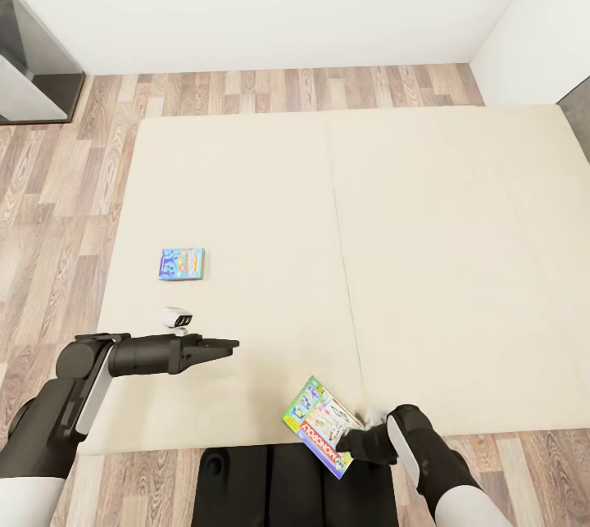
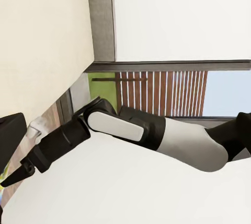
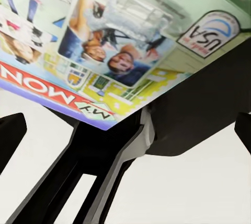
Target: Put all the toys in the child's room - the three board games (two on the bed and one on the table), the two jigsaw puzzles on the table, and the tennis ball on the table - inside the toy box on the table in the child's room.
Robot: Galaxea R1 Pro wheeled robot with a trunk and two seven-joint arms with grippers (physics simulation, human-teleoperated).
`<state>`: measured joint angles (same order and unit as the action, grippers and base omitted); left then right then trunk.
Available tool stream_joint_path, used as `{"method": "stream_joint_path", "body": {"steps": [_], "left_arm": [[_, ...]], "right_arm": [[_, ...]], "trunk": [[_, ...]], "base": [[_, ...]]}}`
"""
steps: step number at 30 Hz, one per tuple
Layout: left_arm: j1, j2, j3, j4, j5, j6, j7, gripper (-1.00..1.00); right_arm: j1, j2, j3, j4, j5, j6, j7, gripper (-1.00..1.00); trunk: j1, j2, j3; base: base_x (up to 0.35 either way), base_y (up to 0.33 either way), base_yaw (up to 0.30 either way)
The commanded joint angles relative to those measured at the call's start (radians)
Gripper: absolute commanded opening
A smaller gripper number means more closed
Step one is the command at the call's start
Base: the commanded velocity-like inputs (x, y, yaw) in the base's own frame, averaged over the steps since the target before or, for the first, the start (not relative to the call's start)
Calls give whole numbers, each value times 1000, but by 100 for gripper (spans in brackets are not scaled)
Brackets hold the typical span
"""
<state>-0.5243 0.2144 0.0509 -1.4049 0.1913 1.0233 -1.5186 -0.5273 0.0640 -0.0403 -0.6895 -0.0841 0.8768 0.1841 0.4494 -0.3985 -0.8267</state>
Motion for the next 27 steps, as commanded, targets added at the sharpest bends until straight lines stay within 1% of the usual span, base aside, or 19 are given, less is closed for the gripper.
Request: {"method": "stream_joint_path", "body": {"steps": [1, 4, 6, 9, 12, 19, 27], "left_arm": [[0, 0, 0, 0, 0, 11, -3, 100], [0, 0, 0, 0, 0, 11, -3, 100], [0, 1, 0, 0, 0, 11, -3, 100], [0, 1, 0, 0, 0, 11, -3, 100], [0, 1, 0, 0, 0, 11, -3, 100], [0, 1, 0, 0, -1, 11, -3, 100], [0, 0, 0, 0, -1, 11, -3, 100]], "right_arm": [[0, 1, -4, -1, -3, 5, 0, 100], [1, 2, -3, -1, -3, 3, 0, 100], [1, 2, -2, -1, -3, -13, 0, 100], [1, 3, 2, 0, -1, -59, 0, 100], [1, 4, 4, 0, 1, -80, 1, 100], [1, 6, 5, 0, 2, -93, 1, 100], [1, 13, 7, -5, 5, -97, 1, 100]], "trunk": [[1, -2, -1], [1, -2, -1], [1, -2, -1], [1, -2, -1], [1, -2, -1], [1, -2, -1], [1, -2, -1]], "base": [[0, 0, 0], [0, 0, 0], [0, 0, 0], [0, 0, 0], [0, 0, 0], [0, 0, 0], [0, 0, 0]]}}
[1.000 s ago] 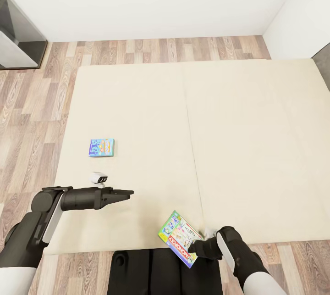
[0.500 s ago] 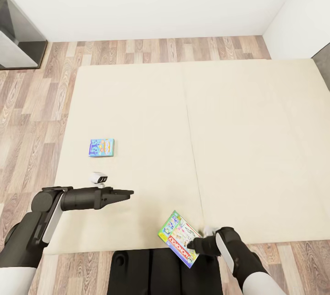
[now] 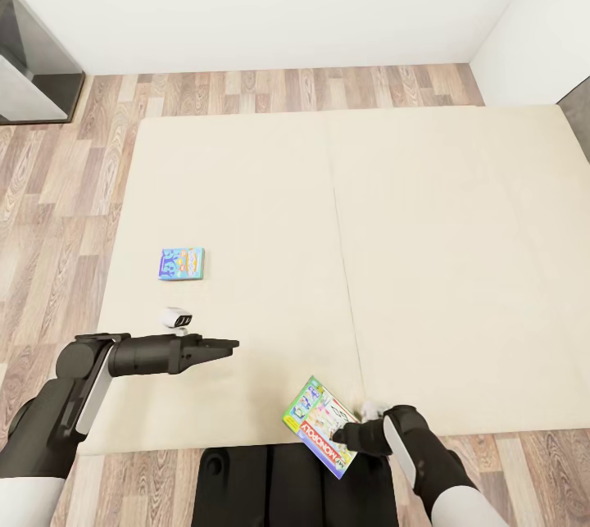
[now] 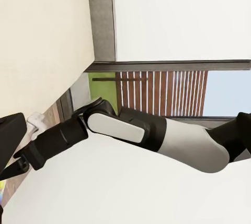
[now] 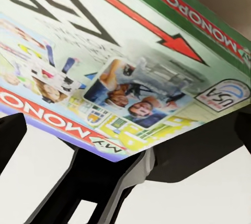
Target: Put all the toys in the child's room - the three board games (two on the bed and one on the table), the two jigsaw puzzles on the table, and the tennis ball on the table - inside the toy box on the table in the child's room.
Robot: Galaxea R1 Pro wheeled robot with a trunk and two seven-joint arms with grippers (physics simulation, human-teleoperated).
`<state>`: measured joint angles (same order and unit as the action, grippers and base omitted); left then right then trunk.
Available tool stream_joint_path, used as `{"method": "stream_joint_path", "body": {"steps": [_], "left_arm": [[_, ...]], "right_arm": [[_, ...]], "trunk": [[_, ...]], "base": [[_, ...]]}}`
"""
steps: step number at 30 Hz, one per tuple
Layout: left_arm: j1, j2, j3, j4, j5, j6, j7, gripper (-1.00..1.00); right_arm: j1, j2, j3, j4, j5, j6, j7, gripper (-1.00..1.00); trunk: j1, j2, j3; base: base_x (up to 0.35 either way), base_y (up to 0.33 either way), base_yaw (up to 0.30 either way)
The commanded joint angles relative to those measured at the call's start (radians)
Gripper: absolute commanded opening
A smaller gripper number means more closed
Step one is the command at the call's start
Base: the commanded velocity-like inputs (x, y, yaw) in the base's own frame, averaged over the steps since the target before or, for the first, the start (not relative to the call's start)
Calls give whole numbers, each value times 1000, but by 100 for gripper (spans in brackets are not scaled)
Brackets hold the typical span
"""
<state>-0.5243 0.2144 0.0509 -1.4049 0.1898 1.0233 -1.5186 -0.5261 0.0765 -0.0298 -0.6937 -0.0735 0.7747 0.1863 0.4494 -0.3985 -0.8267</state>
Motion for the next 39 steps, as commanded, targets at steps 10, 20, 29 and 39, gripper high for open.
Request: {"method": "stream_joint_path", "body": {"steps": [10, 20, 29, 39], "left_arm": [[0, 0, 0, 0, 0, 11, -3, 100], [0, 0, 0, 0, 0, 11, -3, 100], [0, 0, 0, 0, 0, 11, -3, 100], [0, 0, 0, 0, -1, 11, -3, 100]], "right_arm": [[0, 7, -1, -4, -7, -39, 0, 100], [0, 9, -1, -5, -9, -44, 1, 100], [-1, 17, -1, -11, -12, -37, 16, 100], [-5, 28, -1, -12, -14, 28, 77, 100]], "trunk": [[1, -2, -1], [1, -2, -1], [1, -2, -1], [1, -2, -1]], "base": [[0, 0, 0], [0, 0, 0], [0, 0, 0], [0, 0, 0]]}}
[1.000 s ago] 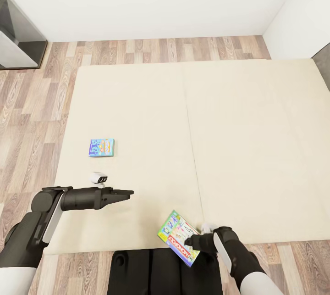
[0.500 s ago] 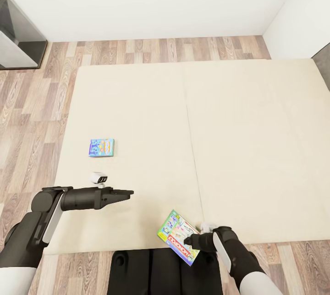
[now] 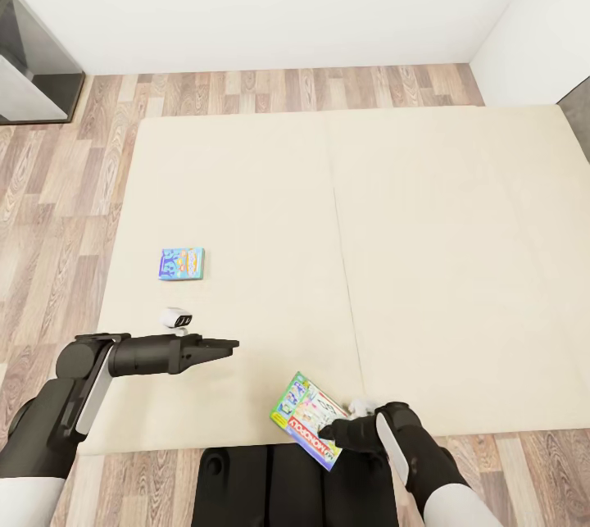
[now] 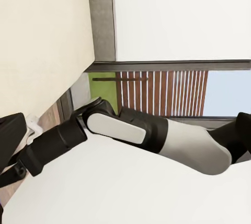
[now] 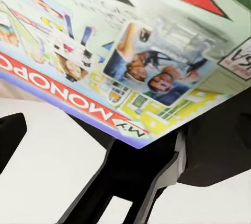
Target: Put all the toys in the child's room - the three board games (two on the bed and one on the table), the two jigsaw puzzles on the table, and the tennis ball on the table - inside the toy box on the table in the child's room.
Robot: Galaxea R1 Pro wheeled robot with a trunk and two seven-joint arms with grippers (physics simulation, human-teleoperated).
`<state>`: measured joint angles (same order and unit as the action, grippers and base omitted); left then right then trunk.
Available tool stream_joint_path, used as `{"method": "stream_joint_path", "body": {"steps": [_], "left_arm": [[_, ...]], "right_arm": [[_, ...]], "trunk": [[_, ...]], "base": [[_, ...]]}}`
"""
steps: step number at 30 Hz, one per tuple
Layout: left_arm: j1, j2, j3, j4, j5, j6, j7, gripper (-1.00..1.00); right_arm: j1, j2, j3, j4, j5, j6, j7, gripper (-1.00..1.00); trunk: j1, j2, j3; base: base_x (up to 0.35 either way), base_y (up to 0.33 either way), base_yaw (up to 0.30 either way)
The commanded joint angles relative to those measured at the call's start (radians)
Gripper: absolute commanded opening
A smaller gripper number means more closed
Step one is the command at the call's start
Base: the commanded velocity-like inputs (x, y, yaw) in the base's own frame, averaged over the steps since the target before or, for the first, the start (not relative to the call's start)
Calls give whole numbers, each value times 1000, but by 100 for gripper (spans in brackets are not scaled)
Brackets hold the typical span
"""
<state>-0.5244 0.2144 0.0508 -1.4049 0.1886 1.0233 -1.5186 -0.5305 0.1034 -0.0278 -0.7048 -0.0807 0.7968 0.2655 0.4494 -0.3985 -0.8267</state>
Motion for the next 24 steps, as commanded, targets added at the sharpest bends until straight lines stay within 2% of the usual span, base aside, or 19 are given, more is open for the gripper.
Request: {"method": "stream_joint_path", "body": {"steps": [1, 17, 24], "left_arm": [[0, 0, 0, 0, 0, 10, -3, 100], [0, 2, 1, 0, 0, 10, -3, 100], [0, 2, 1, 0, 1, 11, -3, 100]], "right_arm": [[0, 4, -3, -1, -7, 7, -1, 100], [0, 43, 3, -115, -6, 37, -1, 100], [0, 47, 7, -120, -2, 51, -5, 100]], "trunk": [[1, -2, -1], [1, -2, -1], [1, -2, -1]], "base": [[0, 0, 0], [0, 0, 0], [0, 0, 0]]}}
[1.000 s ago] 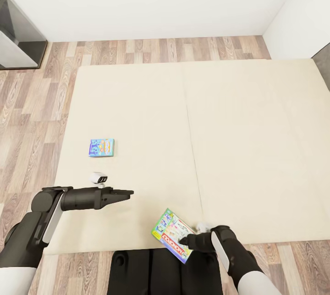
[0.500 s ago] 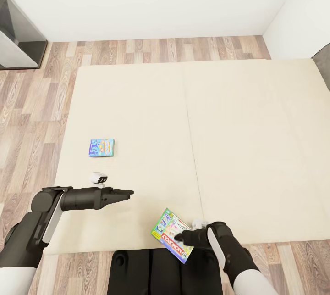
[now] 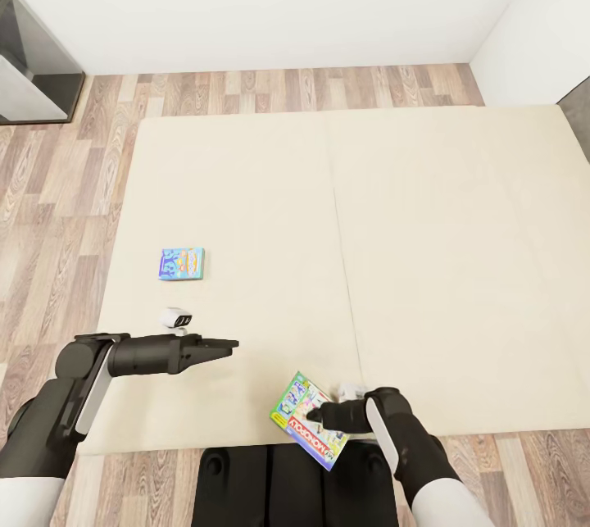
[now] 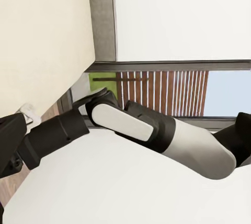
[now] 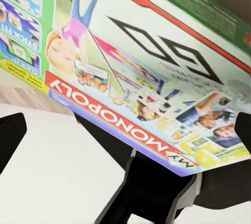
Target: Put all the toys in the child's room - the three board games (two on the bed and one on the table), the two jigsaw puzzles on the table, and the tennis ball on the table - inside the toy box on the table in the child's room.
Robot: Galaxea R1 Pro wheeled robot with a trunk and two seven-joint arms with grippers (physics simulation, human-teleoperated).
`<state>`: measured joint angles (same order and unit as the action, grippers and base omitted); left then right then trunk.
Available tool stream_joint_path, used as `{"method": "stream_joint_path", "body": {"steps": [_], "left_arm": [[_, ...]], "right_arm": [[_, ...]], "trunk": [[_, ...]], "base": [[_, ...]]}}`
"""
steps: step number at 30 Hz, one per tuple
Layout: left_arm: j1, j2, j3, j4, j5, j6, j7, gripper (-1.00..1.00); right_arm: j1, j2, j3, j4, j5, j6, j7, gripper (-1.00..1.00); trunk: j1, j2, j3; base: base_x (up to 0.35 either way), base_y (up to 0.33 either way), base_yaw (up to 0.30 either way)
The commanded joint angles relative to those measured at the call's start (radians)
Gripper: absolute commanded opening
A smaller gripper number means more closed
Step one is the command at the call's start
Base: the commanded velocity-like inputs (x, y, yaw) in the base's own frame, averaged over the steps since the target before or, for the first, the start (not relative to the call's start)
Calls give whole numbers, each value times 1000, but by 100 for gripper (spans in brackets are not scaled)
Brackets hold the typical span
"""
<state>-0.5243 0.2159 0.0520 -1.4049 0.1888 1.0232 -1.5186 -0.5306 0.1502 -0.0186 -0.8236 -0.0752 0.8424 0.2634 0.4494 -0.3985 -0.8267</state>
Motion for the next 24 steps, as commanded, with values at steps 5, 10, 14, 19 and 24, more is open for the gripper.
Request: {"method": "stream_joint_path", "body": {"steps": [5, 10, 14, 19, 24], "left_arm": [[0, -1, -1, 0, 1, 10, -3, 100], [0, -1, -1, 0, 1, 11, -3, 100], [0, -1, -1, 0, 1, 10, -3, 100], [0, -1, -1, 0, 1, 11, -3, 100], [0, -1, -1, 0, 1, 11, -3, 100]], "right_arm": [[0, -6, -2, 8, -8, 21, -2, 100], [0, -6, -3, 10, -10, 66, -2, 100], [0, -7, -3, 11, -10, 91, -5, 100], [0, -11, -3, 12, -10, 97, -5, 100], [0, -13, -3, 13, -9, 99, -11, 100]], "trunk": [[1, -2, -1], [1, -2, -1], [1, -2, -1], [1, -2, -1], [1, -2, -1]], "base": [[0, 0, 0], [0, 0, 0], [0, 0, 0], [0, 0, 0], [0, 0, 0]]}}
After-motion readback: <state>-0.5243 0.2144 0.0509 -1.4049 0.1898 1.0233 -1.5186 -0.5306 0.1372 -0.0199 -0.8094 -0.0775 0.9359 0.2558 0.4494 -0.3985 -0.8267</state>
